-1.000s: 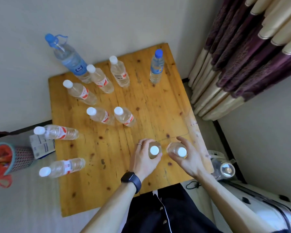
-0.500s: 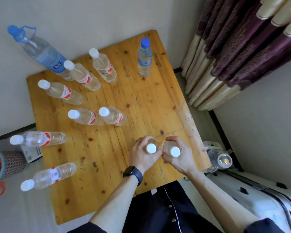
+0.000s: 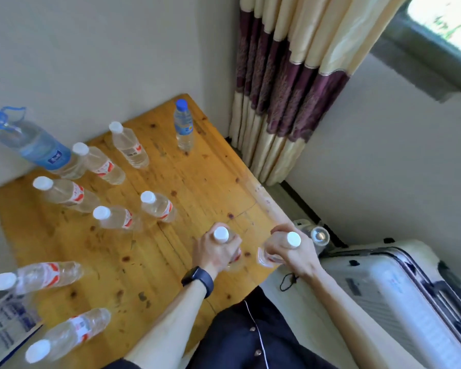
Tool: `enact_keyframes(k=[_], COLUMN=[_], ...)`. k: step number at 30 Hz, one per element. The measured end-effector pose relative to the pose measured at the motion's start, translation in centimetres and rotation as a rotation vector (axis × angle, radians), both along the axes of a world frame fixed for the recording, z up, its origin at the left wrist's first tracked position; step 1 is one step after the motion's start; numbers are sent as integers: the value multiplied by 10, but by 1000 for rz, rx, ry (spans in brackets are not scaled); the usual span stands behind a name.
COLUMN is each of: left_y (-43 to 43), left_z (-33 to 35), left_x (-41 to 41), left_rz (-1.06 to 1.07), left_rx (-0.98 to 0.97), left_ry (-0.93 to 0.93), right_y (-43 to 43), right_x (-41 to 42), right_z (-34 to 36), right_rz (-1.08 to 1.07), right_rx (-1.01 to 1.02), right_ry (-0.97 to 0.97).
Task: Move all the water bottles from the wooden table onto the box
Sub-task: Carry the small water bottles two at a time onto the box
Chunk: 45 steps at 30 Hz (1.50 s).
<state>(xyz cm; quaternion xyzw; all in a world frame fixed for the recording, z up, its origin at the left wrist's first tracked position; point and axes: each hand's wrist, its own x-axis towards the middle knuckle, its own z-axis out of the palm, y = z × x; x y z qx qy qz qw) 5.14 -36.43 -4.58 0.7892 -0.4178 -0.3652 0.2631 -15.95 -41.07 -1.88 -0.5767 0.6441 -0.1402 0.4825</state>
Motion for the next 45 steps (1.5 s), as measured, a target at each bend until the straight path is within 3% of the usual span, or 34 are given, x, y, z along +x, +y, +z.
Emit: enact_keyframes(k=[9,18,27,32,37,42,45], left_y=[13,56,235,369,491,600,663], left_z=[45,134,220,250,267,280,294], left_x=[-68,-237,-392,-469,-534,-614,-672], left_rz=[-482,-1041,-1600,-1772,-1887,-2109,-2259], left_rx=[-302,-495,-580,-590,-444,-491,-563], left_ry=[0,73,274,320,444,417,383], right_y=[134,289,531,674,791,885,945], right_x=[-84,-159,-226,-248,-267,-299,-332], right_z=[88,141,186,214,231,252,262], right_rz=[-500,-1017,-1493,-1669,-1903,-2025,-2113], right_rx=[-245,-470,-606,-616,-628,-605,-498], right_ry=[-62,-19,102,227,302,379,531])
